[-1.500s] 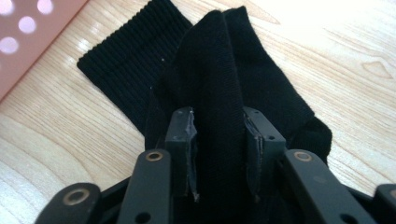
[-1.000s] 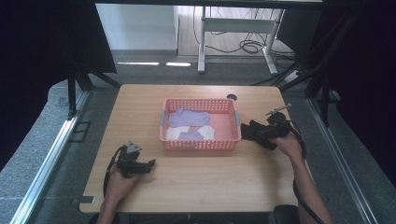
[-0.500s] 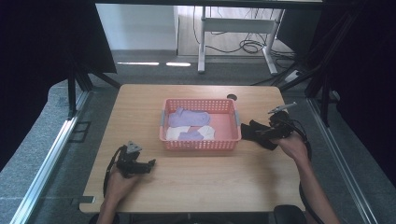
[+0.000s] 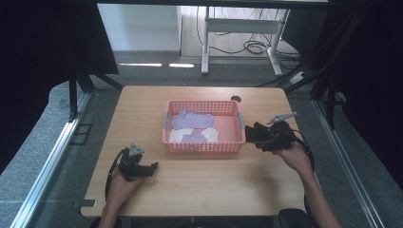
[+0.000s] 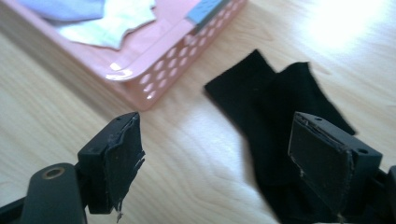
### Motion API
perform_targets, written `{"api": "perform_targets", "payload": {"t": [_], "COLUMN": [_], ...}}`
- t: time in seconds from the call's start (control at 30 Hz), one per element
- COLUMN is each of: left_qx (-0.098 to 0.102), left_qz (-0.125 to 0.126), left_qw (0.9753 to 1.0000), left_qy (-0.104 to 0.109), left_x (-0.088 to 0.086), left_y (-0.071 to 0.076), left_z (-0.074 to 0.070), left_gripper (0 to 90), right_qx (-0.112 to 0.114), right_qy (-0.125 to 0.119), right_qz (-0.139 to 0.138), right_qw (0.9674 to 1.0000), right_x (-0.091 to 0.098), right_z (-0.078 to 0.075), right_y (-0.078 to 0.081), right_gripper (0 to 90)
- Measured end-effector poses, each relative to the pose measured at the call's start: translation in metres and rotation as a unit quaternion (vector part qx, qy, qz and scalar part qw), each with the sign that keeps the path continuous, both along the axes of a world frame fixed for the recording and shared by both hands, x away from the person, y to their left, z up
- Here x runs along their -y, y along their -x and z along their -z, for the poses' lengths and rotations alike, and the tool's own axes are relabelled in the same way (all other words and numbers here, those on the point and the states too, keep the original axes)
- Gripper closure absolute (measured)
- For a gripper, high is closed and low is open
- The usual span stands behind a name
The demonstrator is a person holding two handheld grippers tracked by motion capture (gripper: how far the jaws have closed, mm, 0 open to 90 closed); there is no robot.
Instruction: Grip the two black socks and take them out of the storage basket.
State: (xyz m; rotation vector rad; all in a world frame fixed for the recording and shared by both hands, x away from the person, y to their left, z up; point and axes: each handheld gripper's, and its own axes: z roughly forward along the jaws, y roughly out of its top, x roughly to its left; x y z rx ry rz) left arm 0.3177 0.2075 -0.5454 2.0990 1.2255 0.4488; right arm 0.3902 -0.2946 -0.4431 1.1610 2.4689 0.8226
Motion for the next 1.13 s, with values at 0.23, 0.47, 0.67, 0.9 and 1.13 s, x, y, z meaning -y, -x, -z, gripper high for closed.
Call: {"api": "perform_targets", "payload": {"t": [0.23, 0.47, 0.67, 0.9, 1.13], "left_qx": [0.0, 0.0, 0.0, 0.0, 0.0], "left_qz": [0.0, 0.0, 0.0, -0.001, 0.0], "left_qw": [1.0, 1.0, 1.0, 1.0, 1.0], "left_qy": [0.0, 0.0, -0.001, 0.001, 0.001], "left_x": [0.0, 0.0, 0.0, 0.0, 0.0], "left_y": [0.0, 0.0, 0.0, 0.0, 0.0], "left_z": [0.0, 0.0, 0.0, 0.0, 0.0], "left_gripper": [13.4, 13.4, 13.4, 13.4, 13.3], "right_qx": [-0.002, -0.007, -0.013, -0.018, -0.004], "right_qy": [-0.004, -0.007, -0.002, 0.002, -0.011], "right_qz": [-0.018, -0.033, -0.045, -0.051, -0.048], "right_qw": [0.9998, 0.9994, 0.9989, 0.9985, 0.9988], "right_x": [-0.013, -0.026, -0.037, -0.045, -0.043], "right_z": [0.015, 0.033, 0.057, 0.086, 0.089], "right_y": [0.013, 0.025, 0.034, 0.043, 0.046], "right_gripper": [17.2, 17.3, 17.2, 12.6, 11.8]}}
